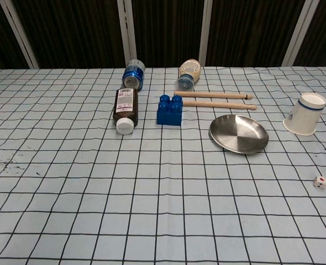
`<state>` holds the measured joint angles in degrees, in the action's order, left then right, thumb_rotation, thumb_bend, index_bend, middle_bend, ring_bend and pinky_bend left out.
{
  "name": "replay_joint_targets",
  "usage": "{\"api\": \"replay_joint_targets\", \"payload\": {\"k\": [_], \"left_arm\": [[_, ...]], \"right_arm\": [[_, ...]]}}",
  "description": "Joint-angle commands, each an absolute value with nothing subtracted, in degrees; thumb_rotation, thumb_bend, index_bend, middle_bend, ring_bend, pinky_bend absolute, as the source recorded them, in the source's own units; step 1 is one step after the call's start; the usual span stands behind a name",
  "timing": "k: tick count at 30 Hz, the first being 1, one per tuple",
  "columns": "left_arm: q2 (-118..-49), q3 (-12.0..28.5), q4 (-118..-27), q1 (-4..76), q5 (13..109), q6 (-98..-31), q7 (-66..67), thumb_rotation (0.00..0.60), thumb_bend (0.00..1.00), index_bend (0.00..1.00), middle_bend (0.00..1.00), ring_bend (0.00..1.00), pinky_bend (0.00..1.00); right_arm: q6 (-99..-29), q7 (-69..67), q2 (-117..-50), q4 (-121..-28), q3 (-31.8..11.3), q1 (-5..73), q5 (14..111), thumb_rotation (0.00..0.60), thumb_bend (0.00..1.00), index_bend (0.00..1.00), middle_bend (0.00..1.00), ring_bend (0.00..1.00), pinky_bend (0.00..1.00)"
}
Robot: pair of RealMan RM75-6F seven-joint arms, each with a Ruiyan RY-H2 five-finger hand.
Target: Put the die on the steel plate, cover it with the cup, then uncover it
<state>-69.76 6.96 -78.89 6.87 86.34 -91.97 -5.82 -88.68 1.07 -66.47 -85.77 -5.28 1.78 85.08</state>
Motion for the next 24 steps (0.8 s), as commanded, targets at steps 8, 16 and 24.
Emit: {"api": "replay_joint_targets", "payload": {"k": [8, 16, 24], "left_arm": [[-69.5, 6.6, -79.4, 6.6, 87.0, -92.6, -5.5, 0.600, 0.69, 0.22, 0.02, 0.00, 0.16], [-69.5, 6.8, -79.3, 6.6, 86.6, -92.3, -5.8, 0.600, 0.69, 0.22, 0.01, 0.00, 0.16], [-69.5, 6.3, -79.8, 6.7, 87.1, -91.9, -4.9, 0.600, 0.69, 0.22, 0.01, 0.00, 0.16]], "right_arm": [[-88.4, 1.4, -66.5, -85.9, -4.9, 1.7, 85.2, 0.600, 0.00, 0.18, 0.11, 0.13, 0.00], [-88.0, 1.6, -66.5, -86.0, -4.9, 1.8, 85.0, 0.600, 0.00, 0.18, 0.11, 0.13, 0.00], [-86.5, 1.8, -66.2, -87.6, -4.0, 2.1, 85.3, 0.600, 0.00, 0.18, 0.11, 0.13, 0.00]]}}
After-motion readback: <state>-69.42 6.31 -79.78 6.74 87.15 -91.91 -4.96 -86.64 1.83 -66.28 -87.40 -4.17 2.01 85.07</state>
